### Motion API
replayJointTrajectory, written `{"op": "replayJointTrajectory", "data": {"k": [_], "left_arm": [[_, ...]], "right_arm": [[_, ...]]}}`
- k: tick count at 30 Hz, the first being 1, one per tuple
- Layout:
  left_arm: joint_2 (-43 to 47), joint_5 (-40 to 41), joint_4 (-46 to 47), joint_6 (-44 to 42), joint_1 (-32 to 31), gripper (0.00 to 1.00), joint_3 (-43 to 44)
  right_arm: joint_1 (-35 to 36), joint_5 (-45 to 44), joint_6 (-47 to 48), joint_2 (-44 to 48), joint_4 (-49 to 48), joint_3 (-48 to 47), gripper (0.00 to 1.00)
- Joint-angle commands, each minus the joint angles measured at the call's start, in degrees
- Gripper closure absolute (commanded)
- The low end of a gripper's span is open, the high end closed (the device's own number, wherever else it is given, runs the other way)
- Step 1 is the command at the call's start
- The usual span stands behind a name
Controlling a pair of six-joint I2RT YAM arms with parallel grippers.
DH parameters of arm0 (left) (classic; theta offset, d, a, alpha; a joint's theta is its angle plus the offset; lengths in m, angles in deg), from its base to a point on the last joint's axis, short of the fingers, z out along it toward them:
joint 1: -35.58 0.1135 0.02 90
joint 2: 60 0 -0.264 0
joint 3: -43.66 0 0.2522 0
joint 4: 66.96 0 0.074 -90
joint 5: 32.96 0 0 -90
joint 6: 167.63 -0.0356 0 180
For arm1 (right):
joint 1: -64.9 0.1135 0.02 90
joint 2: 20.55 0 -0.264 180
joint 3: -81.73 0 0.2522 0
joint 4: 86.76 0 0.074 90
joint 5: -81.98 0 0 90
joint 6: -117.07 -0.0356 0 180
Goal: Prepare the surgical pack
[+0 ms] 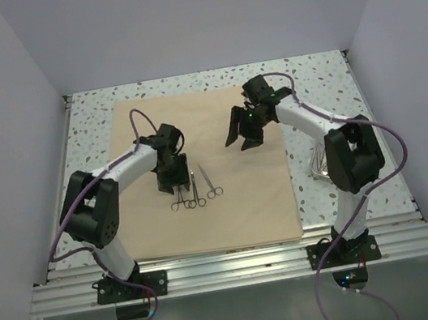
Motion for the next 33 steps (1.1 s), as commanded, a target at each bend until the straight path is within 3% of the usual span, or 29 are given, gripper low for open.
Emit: {"op": "replayJointTrajectory", "data": {"k": [1, 7, 13, 26, 33], "left_arm": [[-2.1, 6.0, -1.7, 2.2, -2.0, 0.44, 2.8], [-4.1, 9.2, -3.0, 3.8, -4.5, 0.46, 2.8], [-5.3, 9.7, -0.9, 3.8, -4.5, 0.57, 0.0], [-4.3, 7.5, 2.9, 2.6, -4.4, 0.97, -2.4], [0.6, 5.4, 2.6, 2.5, -4.1, 1.00, -2.2]], "right_arm": [[1.5, -2.4, 3.7, 5.3, 2.9, 0.7, 0.40], [1.5, -1.9, 3.7, 6.1, 2.3, 1.8, 0.40], [1.5, -1.5, 3.7, 5.6, 1.7, 1.9, 0.40], [5.8, 3.3, -0.2, 0.5, -1.9, -1.2, 0.41], [8.7, 8.6, -6.5, -4.3, -7.3, -4.1, 0.41]]}}
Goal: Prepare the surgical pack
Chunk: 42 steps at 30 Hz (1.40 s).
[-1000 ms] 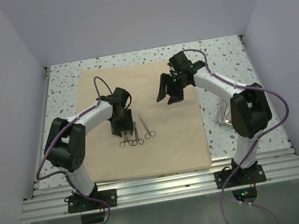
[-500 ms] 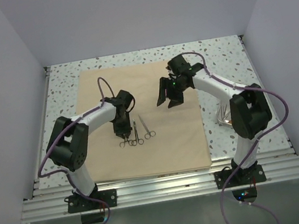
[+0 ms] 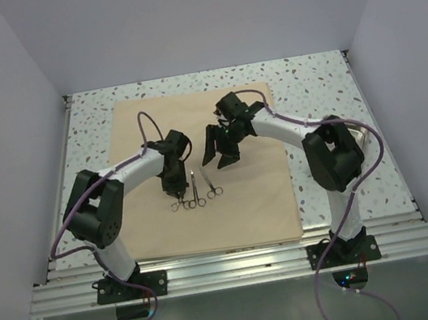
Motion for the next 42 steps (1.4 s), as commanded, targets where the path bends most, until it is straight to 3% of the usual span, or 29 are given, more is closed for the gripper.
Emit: {"op": "replayJointTrajectory", "data": {"k": [1, 7, 15, 37, 41, 42], "left_arm": [[2.9, -2.6, 2.3, 0.1, 0.1, 1.00, -0.8], [5.7, -3.8, 3.0, -0.1, 0.1, 1.00, -1.3], [6.9, -6.3, 3.3, -0.3, 0.1, 1.00, -1.4], [10.7, -9.4, 3.3, 0.4, 0.0, 1.00, -1.7], [11.3, -9.5, 3.3, 0.4, 0.1, 1.00, -2.0], [11.4, -9.5, 3.3, 0.3, 0.1, 1.00, -2.0]], "right_arm": [[0.4, 5.1, -5.8, -1.3, -5.8, -3.1, 0.41], [2.1, 7.6, -12.7, -4.2, -12.5, -2.6, 0.39], [5.5, 7.5, -15.4, -8.7, -13.3, -5.5, 0.39], [10.5, 7.5, -15.2, -16.4, -13.7, -11.4, 0.50], [10.7, 7.5, -15.3, -16.8, -13.7, -12.5, 0.65], [10.8, 7.4, -14.9, -16.6, -13.9, -12.2, 0.76]]}}
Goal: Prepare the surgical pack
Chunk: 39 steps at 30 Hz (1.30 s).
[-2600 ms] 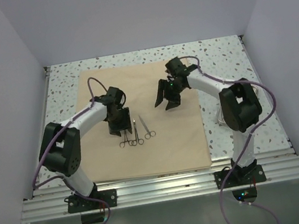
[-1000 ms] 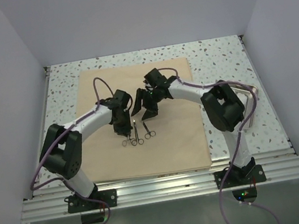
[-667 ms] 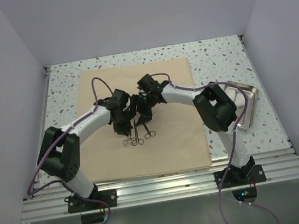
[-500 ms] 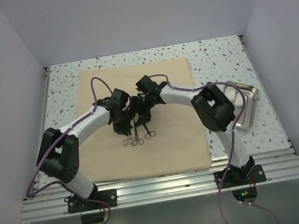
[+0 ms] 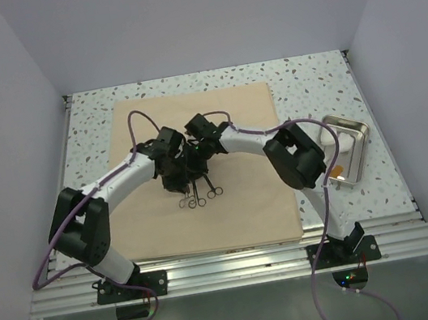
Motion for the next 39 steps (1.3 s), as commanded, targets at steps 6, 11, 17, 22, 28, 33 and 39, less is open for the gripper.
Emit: {"op": "replayJointTrajectory", "data": {"k": [6, 11, 17, 22, 28, 33, 39], "left_arm": [[3.4, -1.5, 2.3, -0.1, 0.7, 0.62, 0.0], [8.2, -3.3, 3.7, -1.8, 6.2, 0.29, 0.1], [7.0, -6.2, 5.6, -4.1, 7.9, 0.30, -1.2], [4.2, -9.8, 8.2, -3.8, 7.8, 0.34, -2.5], [1.1, -7.8, 7.1, -4.6, 7.8, 0.34, 0.3], [-2.7, -7.6, 5.2, -4.8, 7.3, 0.33, 2.4], [-7.5, -3.3, 0.8, -3.1, 5.1, 0.32, 7.6]], "right_arm": [[0.0, 0.5, 4.9, 3.9, 0.6, -1.0, 1.00], [-7.5, -6.7, 16.5, 13.9, 13.9, 2.9, 1.00], [-27.0, -19.0, 28.2, 26.2, 26.3, 7.5, 1.00], [-42.1, -36.8, 33.1, 28.5, 42.7, 2.9, 1.00], [-47.2, -56.9, 31.9, 25.3, 48.9, 4.3, 1.00], [-49.2, -60.7, 30.9, 20.5, 46.8, 4.9, 1.00], [-49.4, -68.0, 29.9, 12.0, 49.0, -0.7, 0.99]]}}
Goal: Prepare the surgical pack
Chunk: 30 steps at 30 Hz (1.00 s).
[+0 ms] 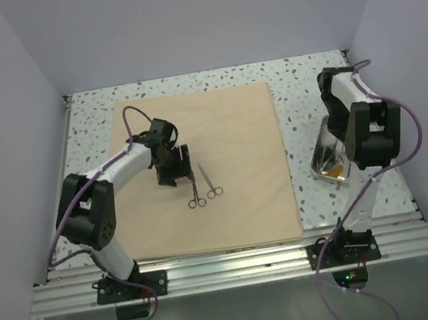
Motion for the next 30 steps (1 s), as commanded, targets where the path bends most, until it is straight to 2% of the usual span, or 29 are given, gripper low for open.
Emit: {"op": "replayJointTrajectory", "data": {"k": [1, 2, 5, 6, 9, 10, 14, 19, 24, 30], "left_arm": [[-2.0, 2.9, -2.8, 0.4, -1.6, 0.32, 4.8], [-3.0, 3.6, -3.0, 1.0, -2.0, 0.32, 5.4], [-5.4, 4.6, -3.7, 1.9, -2.7, 0.35, 7.3], [-6.1, 4.6, -4.2, 2.1, -2.8, 0.36, 8.1], [-8.4, 5.4, -5.5, 2.8, -3.2, 0.40, 10.0], [-8.7, 5.8, -5.9, 2.9, -3.5, 0.41, 10.4], [-11.1, 8.6, -8.9, 4.0, -5.3, 0.45, 12.9], [-12.8, 12.3, -11.5, 5.6, -7.6, 0.49, 14.2], [-15.0, 14.9, -13.3, 7.0, -9.3, 0.53, 14.5], [-17.5, 16.3, -12.7, 7.1, -9.6, 0.64, 13.8]], "right_arm": [[-0.4, -6.7, -0.6, -1.8, 1.6, -3.2, 0.98], [-0.4, -6.3, -0.5, -2.3, 0.9, -3.0, 0.96], [-0.4, -3.3, -0.3, -3.7, -1.3, -1.3, 0.82], [-0.3, -2.2, -0.2, -3.2, -2.2, -0.7, 0.71], [-0.3, 2.3, 0.9, -0.4, -5.8, 1.8, 0.52], [-0.2, 3.4, 1.2, 0.4, -6.0, 1.7, 0.49], [1.3, 7.5, 1.6, 6.5, -4.8, 0.0, 0.46], [9.1, 11.9, 1.6, 14.3, -4.5, -1.5, 0.45], [16.6, 16.7, 0.4, 16.4, -5.3, -0.5, 0.46], [22.7, 19.8, -0.1, 17.9, -7.5, 1.0, 0.46]]}}
